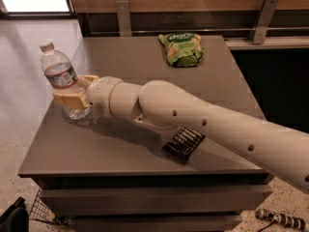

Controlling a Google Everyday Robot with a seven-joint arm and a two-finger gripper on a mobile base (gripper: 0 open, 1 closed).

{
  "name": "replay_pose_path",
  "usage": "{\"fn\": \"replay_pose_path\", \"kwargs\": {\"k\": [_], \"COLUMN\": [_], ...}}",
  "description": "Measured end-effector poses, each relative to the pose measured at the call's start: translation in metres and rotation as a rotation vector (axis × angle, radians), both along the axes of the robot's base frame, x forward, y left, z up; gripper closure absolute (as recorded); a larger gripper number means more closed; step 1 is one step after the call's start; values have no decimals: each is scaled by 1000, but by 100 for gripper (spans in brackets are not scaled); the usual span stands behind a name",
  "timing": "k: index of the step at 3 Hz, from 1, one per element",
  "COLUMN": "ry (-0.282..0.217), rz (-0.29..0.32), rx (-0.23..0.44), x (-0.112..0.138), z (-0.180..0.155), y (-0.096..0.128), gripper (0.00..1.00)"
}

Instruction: Place water bottle upright

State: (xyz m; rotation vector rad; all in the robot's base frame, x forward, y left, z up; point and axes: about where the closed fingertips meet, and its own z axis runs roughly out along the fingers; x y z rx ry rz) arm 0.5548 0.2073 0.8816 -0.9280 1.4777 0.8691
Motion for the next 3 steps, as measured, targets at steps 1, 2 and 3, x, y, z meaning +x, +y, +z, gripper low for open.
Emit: {"fn": "replay_pose_path", "kwargs": {"k": [1,2,3], "ry": [0,-1,-1], "rz": [0,4,4], "rx": [0,0,0], "x": [0,-1,-1], "z": [0,1,1], "y": [0,2,2], "gripper": [22,0,0]}}
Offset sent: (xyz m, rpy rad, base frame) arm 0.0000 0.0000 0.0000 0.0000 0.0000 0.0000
